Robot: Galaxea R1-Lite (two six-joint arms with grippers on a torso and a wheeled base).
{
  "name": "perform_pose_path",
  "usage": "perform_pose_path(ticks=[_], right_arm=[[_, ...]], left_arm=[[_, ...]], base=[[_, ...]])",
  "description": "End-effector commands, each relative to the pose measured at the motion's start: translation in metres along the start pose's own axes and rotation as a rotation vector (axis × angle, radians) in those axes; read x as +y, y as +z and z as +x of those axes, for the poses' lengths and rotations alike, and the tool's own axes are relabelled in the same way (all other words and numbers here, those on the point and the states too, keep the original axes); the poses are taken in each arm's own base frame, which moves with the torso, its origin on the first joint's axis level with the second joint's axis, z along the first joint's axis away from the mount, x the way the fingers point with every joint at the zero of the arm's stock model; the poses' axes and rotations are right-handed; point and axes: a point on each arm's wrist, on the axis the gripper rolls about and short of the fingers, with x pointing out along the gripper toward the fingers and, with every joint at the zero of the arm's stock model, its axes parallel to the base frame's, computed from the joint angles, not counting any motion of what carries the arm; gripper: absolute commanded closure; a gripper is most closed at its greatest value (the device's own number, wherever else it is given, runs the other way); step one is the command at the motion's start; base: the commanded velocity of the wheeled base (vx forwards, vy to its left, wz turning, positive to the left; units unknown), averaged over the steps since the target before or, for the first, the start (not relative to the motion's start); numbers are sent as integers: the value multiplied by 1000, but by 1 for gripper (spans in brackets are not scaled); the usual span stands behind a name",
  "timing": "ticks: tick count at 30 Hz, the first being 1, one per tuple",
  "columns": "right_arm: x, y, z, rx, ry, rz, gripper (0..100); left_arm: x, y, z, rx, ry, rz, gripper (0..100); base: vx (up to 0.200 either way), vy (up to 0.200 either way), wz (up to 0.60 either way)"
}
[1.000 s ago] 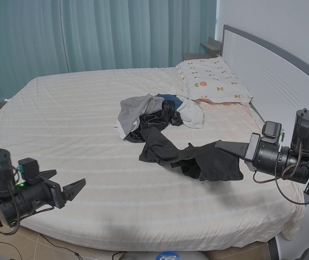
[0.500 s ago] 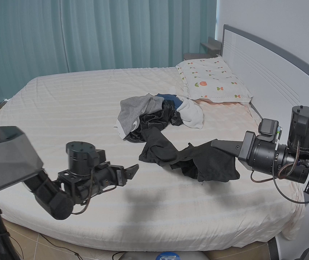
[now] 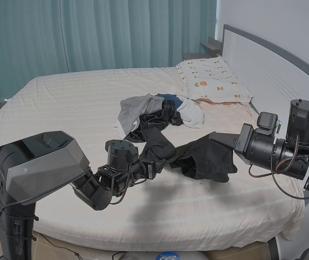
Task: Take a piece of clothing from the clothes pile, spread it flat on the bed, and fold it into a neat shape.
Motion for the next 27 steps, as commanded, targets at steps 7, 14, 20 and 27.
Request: perform_pose_path(ticks=[7,14,20,27], right_arm=[[4,6,10,-16,13,-4,100],[6,4,13,-8,21,-6,100],[23,14,-9,-57,82,-20,100],[37,43,-36,-176,128,-42,100]], left_arm=[[-12,-9,22,11,-27,18,0],[-20,-8,33,0,-41,22,0],[-22,-4,51,-65,25,16,0],[-16,-8,54,-53,61,11,0]], base=[[0,0,0],[0,0,0],[0,0,0],[0,0,0]])
